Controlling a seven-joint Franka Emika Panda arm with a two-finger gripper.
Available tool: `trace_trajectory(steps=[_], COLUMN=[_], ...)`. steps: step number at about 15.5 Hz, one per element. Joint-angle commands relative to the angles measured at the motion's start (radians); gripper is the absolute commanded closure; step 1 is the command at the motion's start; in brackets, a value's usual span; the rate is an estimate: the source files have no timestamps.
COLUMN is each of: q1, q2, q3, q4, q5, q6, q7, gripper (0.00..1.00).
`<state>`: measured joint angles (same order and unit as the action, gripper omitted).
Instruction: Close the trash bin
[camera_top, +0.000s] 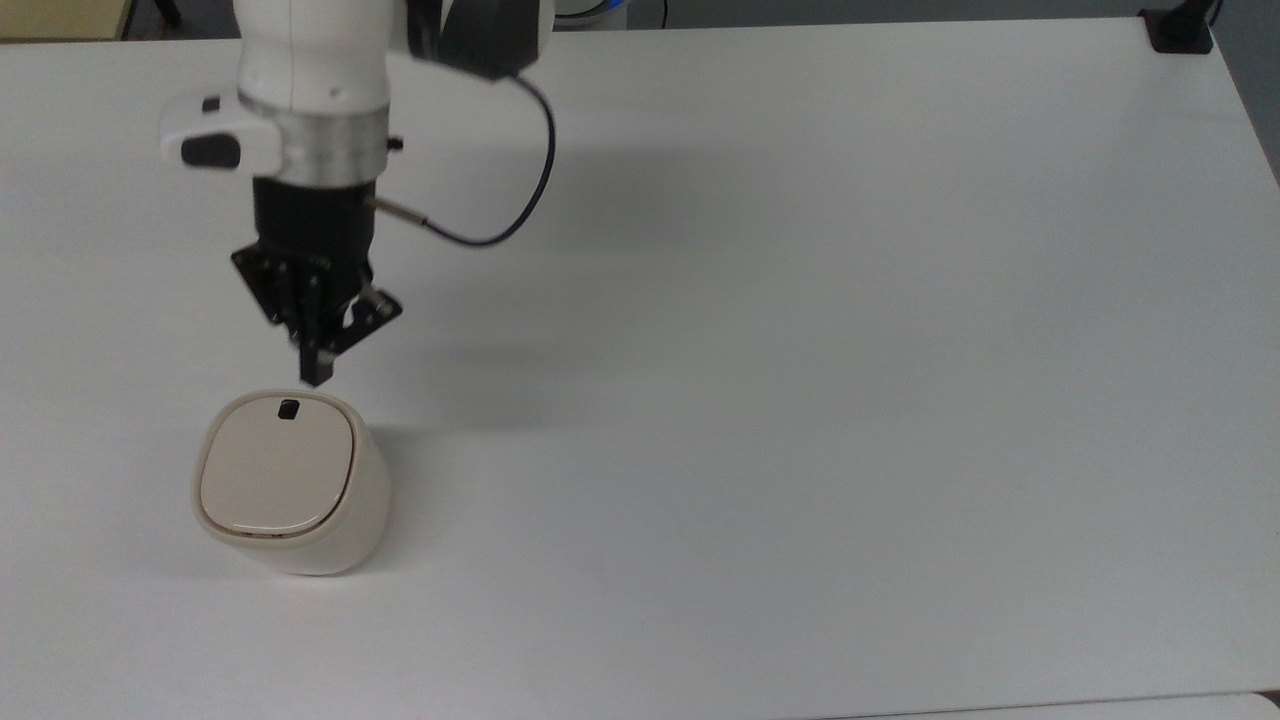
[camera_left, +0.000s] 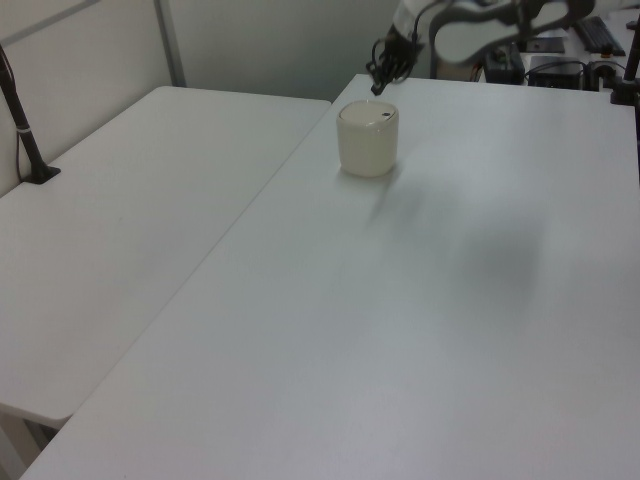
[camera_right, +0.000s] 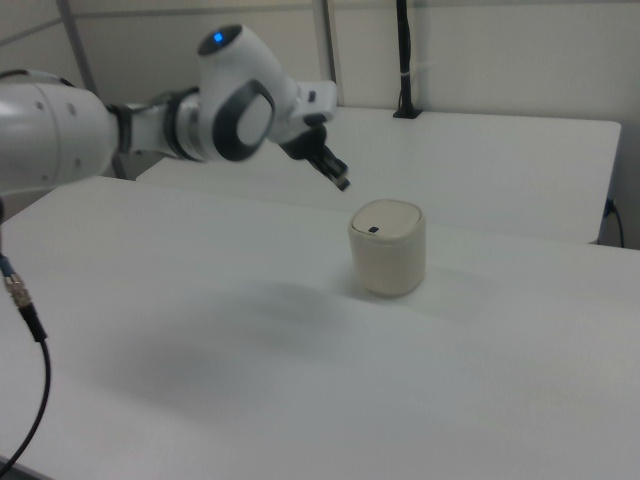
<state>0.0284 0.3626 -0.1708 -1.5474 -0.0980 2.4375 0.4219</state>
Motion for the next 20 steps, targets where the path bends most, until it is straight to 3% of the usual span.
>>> trace_trajectory(steps=[1, 6, 9, 12, 15, 16, 18, 20], q1=[0.001, 0.013, 0.024, 0.042, 0.044, 0.041, 0.039, 0.03], q2=[-0.181, -0.358, -0.444, -0.482, -0.488, -0.485, -0.472, -0.455], q3=[0.051, 0.053, 0.053, 0.051, 0.057, 0.06, 0.068, 0.102], q4=[-0.072, -0.072, -0.079, -0.08, -0.085, -0.085, -0.083, -0.08], q5=[0.053, 0.162, 0.211, 0.23, 0.23, 0.23, 0.209, 0.143], q6=[-0.225, -0.498, -0.648, -0.758, -0.798, -0.795, -0.785, -0.784], q7=[0.034, 0.025, -0.021, -0.115, -0.213, -0.227, -0.256, -0.319], gripper=[1.0, 0.99, 0.91, 0.69, 0.23, 0.12, 0.01, 0.0])
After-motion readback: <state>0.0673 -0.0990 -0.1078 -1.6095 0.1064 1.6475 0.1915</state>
